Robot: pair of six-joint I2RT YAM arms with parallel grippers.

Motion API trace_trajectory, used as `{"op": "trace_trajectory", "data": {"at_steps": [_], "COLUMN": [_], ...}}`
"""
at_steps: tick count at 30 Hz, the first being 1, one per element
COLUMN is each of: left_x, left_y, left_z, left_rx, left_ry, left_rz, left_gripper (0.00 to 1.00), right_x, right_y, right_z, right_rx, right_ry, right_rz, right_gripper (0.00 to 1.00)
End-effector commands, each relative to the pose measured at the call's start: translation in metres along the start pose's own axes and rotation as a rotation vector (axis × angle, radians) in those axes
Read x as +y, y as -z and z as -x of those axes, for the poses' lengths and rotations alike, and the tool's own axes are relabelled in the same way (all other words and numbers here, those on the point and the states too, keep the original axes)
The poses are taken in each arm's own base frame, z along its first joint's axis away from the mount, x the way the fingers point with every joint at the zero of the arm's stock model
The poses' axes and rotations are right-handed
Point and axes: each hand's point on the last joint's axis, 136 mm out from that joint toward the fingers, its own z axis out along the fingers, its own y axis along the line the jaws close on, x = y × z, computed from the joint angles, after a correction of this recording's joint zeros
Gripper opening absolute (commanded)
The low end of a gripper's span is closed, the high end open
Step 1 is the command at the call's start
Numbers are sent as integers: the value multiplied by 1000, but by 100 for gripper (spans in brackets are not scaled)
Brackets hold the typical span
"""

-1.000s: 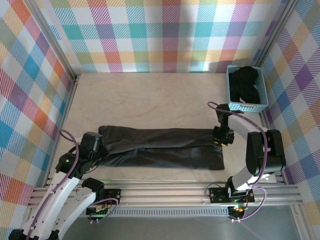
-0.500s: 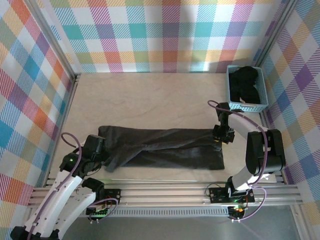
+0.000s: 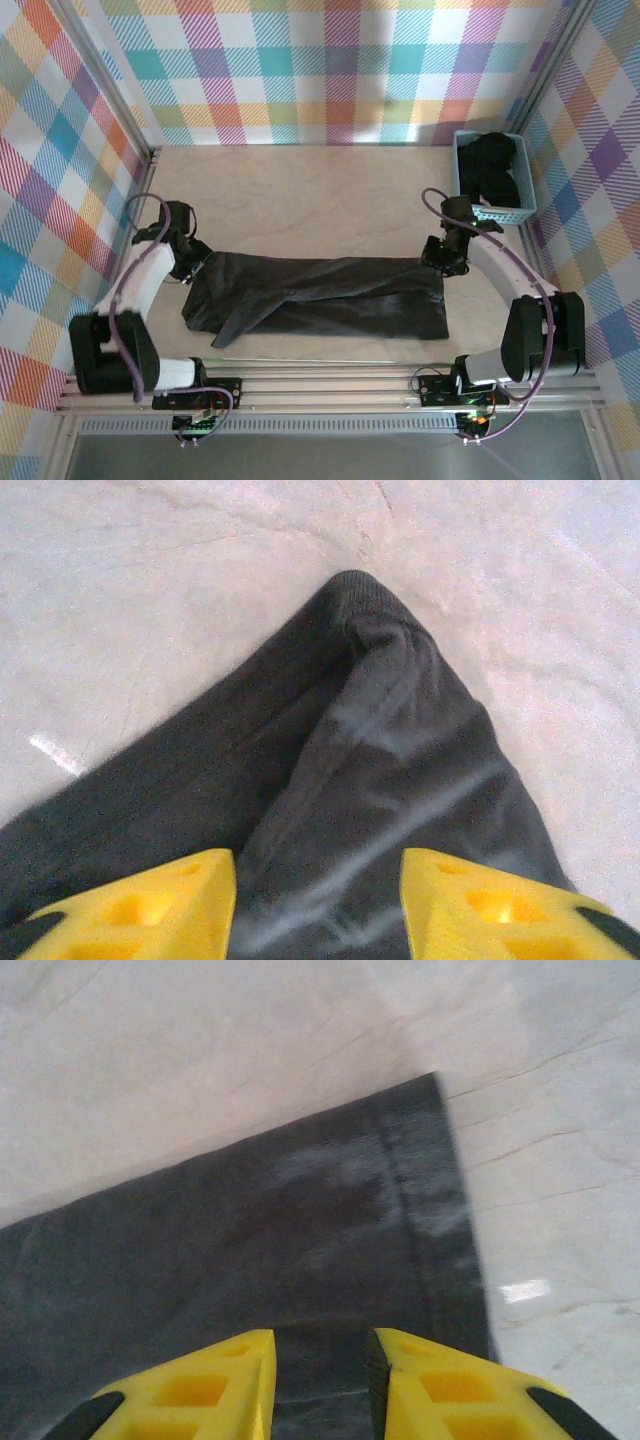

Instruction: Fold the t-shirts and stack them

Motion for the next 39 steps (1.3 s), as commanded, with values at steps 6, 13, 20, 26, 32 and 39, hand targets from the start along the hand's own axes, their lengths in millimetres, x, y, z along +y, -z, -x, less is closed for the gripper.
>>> {"op": "trace_trajectory", "data": {"at_steps": [6, 13, 20, 26, 32, 39], "left_x": [-29, -10, -27, -57, -71, -115], "left_y": [-42, -75, -92, -97, -16, -9], "left_z": [17, 39, 74, 113, 126, 24], "left_rx": [61, 70, 99, 85, -97, 81], "left_ry": [-57, -25, -5, -53, -58, -247], "left_rz": [-74, 104, 94, 73, -47, -292], "left_gripper": [43, 17, 5, 5, 41, 47], "right_x": [15, 6, 18, 34, 90, 130], "right_y": [-28, -57, -74, -96, -47, 18], "right_z": [-8, -3, 35, 82, 121, 82], "right_rx": [175, 335, 381, 343, 71, -9], "right_ry": [-11, -26, -6, 19, 216, 243], "right_rz": [41, -77, -117, -107, 81, 328], "right_gripper": [31, 30, 29, 28, 47, 58]}}
